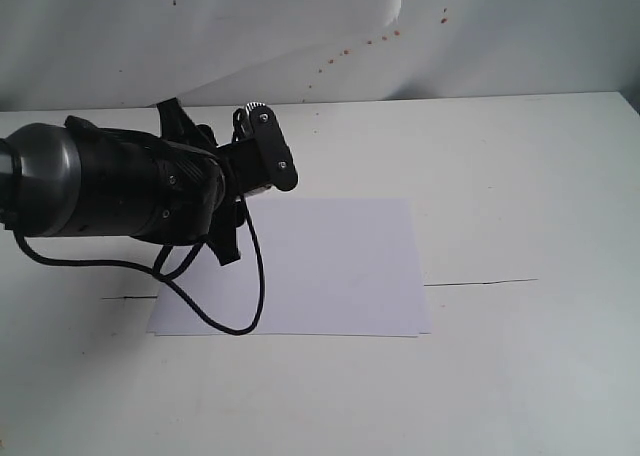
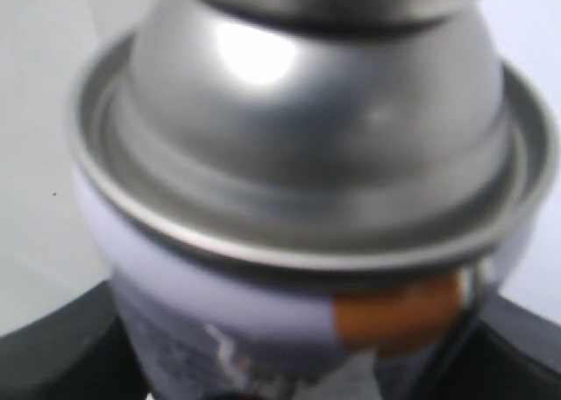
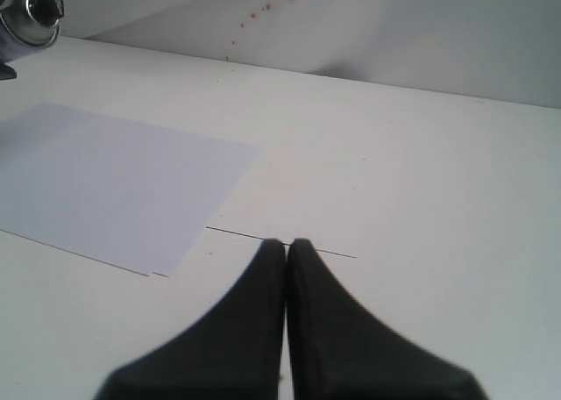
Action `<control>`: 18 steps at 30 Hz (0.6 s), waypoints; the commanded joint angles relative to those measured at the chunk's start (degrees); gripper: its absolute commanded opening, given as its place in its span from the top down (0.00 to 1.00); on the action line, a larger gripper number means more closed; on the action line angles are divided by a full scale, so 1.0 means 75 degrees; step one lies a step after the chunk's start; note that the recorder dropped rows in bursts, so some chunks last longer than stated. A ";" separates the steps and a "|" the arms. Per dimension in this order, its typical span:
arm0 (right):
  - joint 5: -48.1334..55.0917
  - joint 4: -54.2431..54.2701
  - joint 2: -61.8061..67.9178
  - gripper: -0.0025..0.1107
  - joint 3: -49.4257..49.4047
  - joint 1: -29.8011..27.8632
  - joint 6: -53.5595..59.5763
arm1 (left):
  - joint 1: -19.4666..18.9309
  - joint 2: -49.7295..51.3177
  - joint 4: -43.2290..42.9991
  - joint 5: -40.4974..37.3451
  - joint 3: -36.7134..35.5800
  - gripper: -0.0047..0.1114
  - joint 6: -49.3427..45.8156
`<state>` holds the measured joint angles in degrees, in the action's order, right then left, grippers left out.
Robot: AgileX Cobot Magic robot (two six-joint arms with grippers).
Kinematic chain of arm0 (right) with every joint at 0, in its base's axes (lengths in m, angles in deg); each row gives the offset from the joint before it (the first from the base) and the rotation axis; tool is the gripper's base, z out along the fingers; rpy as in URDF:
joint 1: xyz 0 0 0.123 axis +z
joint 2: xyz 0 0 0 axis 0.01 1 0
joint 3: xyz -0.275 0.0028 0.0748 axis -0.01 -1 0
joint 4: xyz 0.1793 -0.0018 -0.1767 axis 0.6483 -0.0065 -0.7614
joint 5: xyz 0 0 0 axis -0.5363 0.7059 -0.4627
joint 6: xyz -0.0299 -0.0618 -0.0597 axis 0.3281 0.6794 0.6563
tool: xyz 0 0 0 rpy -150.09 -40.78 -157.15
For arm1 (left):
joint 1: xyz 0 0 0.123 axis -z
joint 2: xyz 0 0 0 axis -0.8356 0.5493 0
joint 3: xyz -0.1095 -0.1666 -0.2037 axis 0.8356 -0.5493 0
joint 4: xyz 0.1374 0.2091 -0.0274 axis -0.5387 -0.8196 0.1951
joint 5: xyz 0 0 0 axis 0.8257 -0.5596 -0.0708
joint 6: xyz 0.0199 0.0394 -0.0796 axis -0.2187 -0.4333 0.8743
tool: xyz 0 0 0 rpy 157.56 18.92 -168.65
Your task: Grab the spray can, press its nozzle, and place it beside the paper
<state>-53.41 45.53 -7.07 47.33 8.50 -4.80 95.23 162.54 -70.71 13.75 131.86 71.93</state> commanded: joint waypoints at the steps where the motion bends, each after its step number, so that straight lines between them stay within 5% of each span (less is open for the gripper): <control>1: -0.0979 0.0223 -0.0047 0.98 -0.0024 -0.0070 -0.0039 | 0.0003 -0.0139 -0.0064 0.0019 0.0098 0.96 0.0099; 7: -0.2696 0.1981 -0.0047 0.98 -0.0024 -0.0070 -0.0060 | 0.0003 -0.0139 0.0083 0.0028 0.0098 0.96 0.0099; 18: -0.4183 0.2438 -0.0047 0.98 -0.0024 -0.0070 -0.0073 | 0.0003 -0.0139 0.0693 0.0187 0.0084 0.96 -0.0352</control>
<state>-82.24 61.35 -7.07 47.33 8.50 -4.90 95.23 162.54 -66.19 14.36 131.86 70.51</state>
